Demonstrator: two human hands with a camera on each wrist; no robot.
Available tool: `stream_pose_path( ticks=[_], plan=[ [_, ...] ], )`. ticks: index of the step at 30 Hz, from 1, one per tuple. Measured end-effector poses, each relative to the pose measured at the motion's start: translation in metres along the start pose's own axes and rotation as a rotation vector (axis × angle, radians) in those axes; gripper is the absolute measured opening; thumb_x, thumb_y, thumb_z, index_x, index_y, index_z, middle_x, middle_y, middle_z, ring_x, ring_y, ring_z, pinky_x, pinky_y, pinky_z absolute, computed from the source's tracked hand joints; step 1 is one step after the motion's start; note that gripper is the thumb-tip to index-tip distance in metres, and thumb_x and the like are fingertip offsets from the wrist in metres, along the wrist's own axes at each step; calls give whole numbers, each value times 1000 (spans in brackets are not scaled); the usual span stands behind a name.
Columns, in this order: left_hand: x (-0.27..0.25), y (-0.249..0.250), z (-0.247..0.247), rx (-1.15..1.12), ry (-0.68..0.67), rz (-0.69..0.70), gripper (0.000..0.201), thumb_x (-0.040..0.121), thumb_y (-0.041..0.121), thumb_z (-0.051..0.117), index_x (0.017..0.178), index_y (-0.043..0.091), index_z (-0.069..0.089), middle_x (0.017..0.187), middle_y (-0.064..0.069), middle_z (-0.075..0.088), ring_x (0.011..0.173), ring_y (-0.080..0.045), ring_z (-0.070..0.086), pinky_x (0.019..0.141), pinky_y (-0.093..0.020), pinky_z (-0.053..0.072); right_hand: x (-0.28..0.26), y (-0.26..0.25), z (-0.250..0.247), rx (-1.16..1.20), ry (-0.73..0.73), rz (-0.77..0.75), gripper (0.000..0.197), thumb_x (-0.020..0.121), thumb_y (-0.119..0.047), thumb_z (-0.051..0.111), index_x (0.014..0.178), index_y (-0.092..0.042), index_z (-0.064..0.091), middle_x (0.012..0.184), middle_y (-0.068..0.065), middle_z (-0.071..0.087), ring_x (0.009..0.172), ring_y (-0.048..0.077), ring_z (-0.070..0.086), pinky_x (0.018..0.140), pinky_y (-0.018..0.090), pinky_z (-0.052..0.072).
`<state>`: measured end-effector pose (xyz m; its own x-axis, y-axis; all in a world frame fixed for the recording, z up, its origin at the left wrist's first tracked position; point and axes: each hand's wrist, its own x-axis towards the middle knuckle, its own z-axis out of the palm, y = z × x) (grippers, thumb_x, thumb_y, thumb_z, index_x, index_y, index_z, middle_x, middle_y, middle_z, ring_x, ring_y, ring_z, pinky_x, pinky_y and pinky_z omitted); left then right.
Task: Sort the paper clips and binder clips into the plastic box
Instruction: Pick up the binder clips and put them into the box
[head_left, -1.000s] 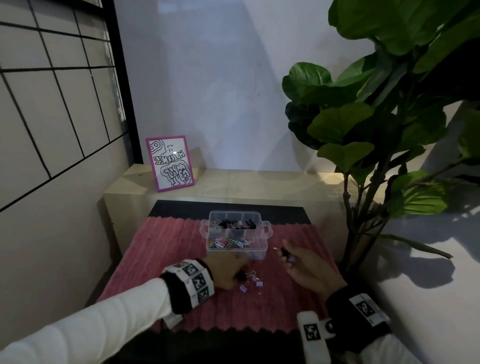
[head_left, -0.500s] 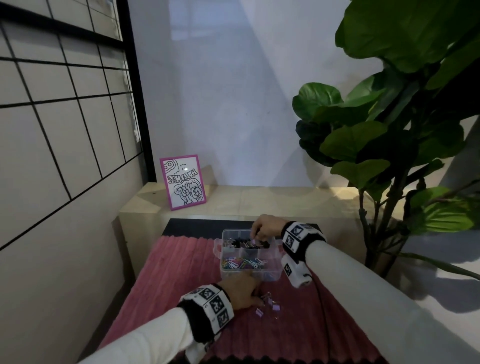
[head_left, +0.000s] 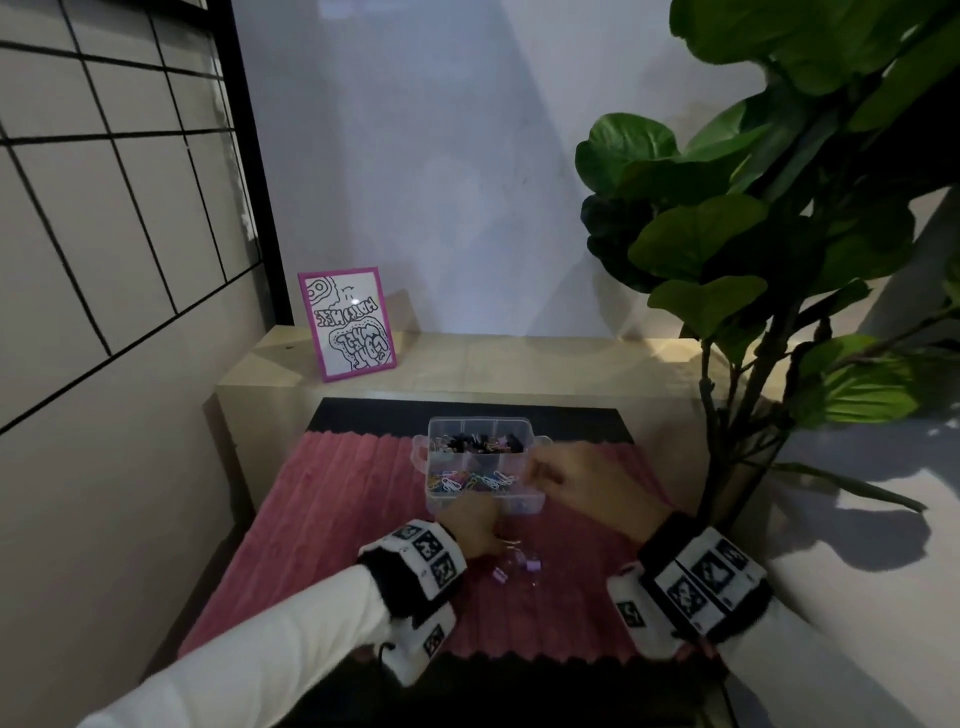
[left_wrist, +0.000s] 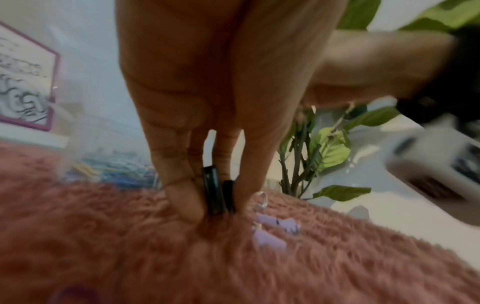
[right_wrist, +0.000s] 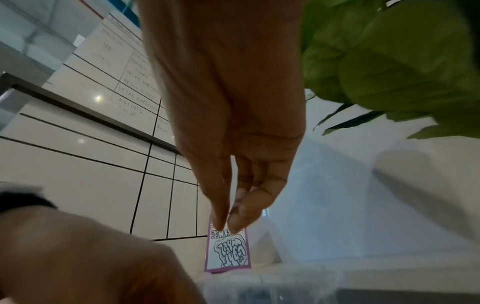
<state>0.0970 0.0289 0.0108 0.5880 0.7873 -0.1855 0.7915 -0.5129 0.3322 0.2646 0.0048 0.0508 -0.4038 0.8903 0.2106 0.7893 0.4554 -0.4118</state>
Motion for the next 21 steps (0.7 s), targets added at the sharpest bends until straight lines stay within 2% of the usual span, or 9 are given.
stream_pose_path(
  ticks=[2, 5, 6, 8, 11, 13, 15, 18, 21],
  plan=[
    [-5, -9, -6, -152, 7, 1, 24, 79, 20, 66, 94, 1, 64, 99, -16, 68, 88, -22, 63, 77, -30, 47, -19, 5, 6, -25, -120, 36, 14, 83, -5, 56, 93, -6, 66, 93, 9, 69, 81, 18, 63, 72, 22, 46],
    [-17, -27, -18, -410, 24, -11, 10, 76, 10, 70, 79, 13, 62, 80, -3, 65, 60, 4, 60, 63, -18, 55, -32, 11, 24, -6, -304, 35, 34, 82, -9, 60, 116, -7, 58, 113, 8, 60, 99, 19, 58, 78, 12, 37],
    [-22, -33, -23, -453, 40, -24, 11, 75, 10, 71, 78, 14, 62, 77, -1, 64, 55, 6, 59, 58, -13, 53, -32, 13, 32, -16, -358, 19, 41, 81, -11, 62, 122, -9, 53, 119, 8, 55, 105, 18, 54, 83, 12, 35],
    [-31, -43, -34, -464, 87, -34, 11, 75, 13, 72, 78, 17, 63, 73, 4, 64, 53, 8, 58, 55, -9, 48, -31, 15, 44, -86, -443, 2, 51, 80, -17, 65, 128, -16, 46, 126, 7, 46, 114, 18, 45, 96, 24, 37],
    [-35, -58, -52, -451, 124, -45, 20, 75, 13, 72, 71, 25, 56, 70, 8, 64, 62, -1, 62, 62, -14, 49, -29, 14, 52, -119, -461, 33, 45, 78, -21, 68, 119, -18, 48, 119, 5, 44, 109, 18, 45, 91, 34, 42],
    [-30, -68, -63, -471, 159, -73, 19, 74, 13, 73, 72, 23, 57, 75, 1, 66, 71, -13, 63, 72, -26, 51, -29, 12, 53, -56, -442, 40, 33, 77, -18, 69, 104, -13, 51, 105, 2, 43, 97, 17, 48, 78, 26, 42],
    [-23, -74, -74, -523, 186, -97, 18, 73, 11, 73, 71, 21, 58, 76, -1, 66, 70, -13, 62, 70, -24, 53, -30, 8, 54, -41, -433, 25, 22, 79, -16, 67, 95, -8, 54, 92, -4, 39, 89, 12, 44, 68, 19, 34],
    [-8, -75, -89, -640, 174, -110, 15, 77, -1, 67, 75, 11, 57, 74, -5, 65, 62, -13, 65, 59, -18, 56, -35, 7, 55, -18, -397, 13, 14, 81, -12, 64, 92, -5, 58, 91, -3, 41, 89, 9, 42, 73, 20, 32],
    [11, -72, -99, -568, 194, -162, 14, 76, 0, 68, 76, 9, 57, 80, -10, 65, 68, -20, 65, 62, -21, 57, -39, 8, 55, 2, -359, 41, 13, 80, -9, 64, 92, -7, 60, 89, -3, 43, 86, 8, 43, 74, 20, 34]
  ],
)
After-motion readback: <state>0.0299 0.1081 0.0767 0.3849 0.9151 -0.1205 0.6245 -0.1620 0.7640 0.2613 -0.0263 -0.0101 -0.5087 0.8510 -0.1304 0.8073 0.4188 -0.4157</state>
